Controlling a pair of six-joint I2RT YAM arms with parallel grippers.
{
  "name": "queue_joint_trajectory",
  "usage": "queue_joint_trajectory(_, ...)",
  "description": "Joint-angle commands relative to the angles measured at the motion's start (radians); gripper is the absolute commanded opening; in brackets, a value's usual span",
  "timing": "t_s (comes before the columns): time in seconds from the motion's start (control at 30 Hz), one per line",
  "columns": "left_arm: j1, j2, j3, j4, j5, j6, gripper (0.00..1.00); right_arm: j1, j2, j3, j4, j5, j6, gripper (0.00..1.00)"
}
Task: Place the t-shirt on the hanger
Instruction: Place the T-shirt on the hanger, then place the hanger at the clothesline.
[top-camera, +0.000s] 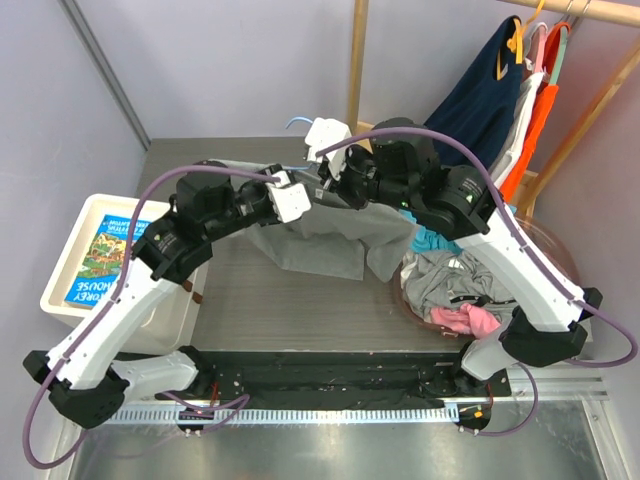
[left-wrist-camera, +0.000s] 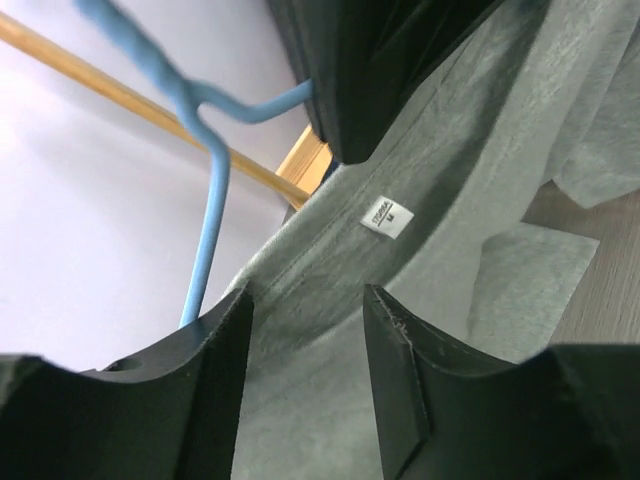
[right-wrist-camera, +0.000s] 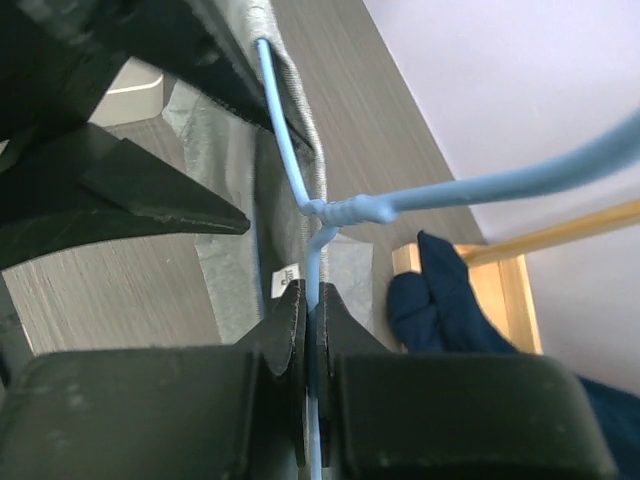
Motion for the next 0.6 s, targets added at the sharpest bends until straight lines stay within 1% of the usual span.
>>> queue_joint_trajectory(0.0, -0.017, -0.069, -0.055, 0.124, -0.001, 0.088, 0.48, 0.012, -0.015, -0.033, 0.026, 0.080, 0.093, 0.01)
queue_joint_trajectory(0.03, -0.017, -0.092, -0.061, 0.106, 0.047, 0.095, 0.48, 0.011, -0.014, -0.041, 0.028, 0.091, 0.094, 0.01)
queue_joint_trajectory(0.1, -0.020, -0.115, -0.075, 0.072, 0.054, 0.086, 0.47, 0.005, -0.012, -0.061, 0.034, 0.123, 0.120, 0.01)
queue_joint_trajectory(0.2, -0.020, -0.147, -0.102, 0.084, 0.008, 0.075, 0.47, -0.018, -0.003, -0.067, 0.028, 0.103, 0.168, 0.01)
queue_joint_trajectory(0.27, -0.020, -0.161, -0.129, 0.119, -0.015, 0.097, 0.47, -0.020, -0.004, -0.070, 0.025, 0.080, 0.188, 0.01)
queue_joint_trajectory(0.3, -0.020, -0.160, -0.144, 0.127, -0.015, 0.121, 0.47, -0.018, -0.007, -0.076, 0.026, 0.036, 0.199, 0.01)
queue_joint_trajectory(0.37, -0.020, -0.144, -0.150, 0.145, -0.010, 0.141, 0.47, -0.020, -0.024, -0.096, 0.038, 0.005, 0.235, 0.01)
queue_joint_trajectory(0.4, -0.020, -0.138, -0.152, 0.159, -0.014, 0.152, 0.47, -0.020, -0.034, -0.118, 0.038, -0.051, 0.242, 0.01)
queue_joint_trajectory(0.47, -0.020, -0.111, -0.149, 0.199, -0.017, 0.152, 0.47, -0.018, -0.049, -0.145, 0.034, -0.079, 0.249, 0.01)
queue_joint_trajectory(0.57, -0.021, -0.068, -0.132, 0.215, -0.007, 0.166, 0.46, -0.020, -0.067, -0.159, 0.018, -0.124, 0.260, 0.01)
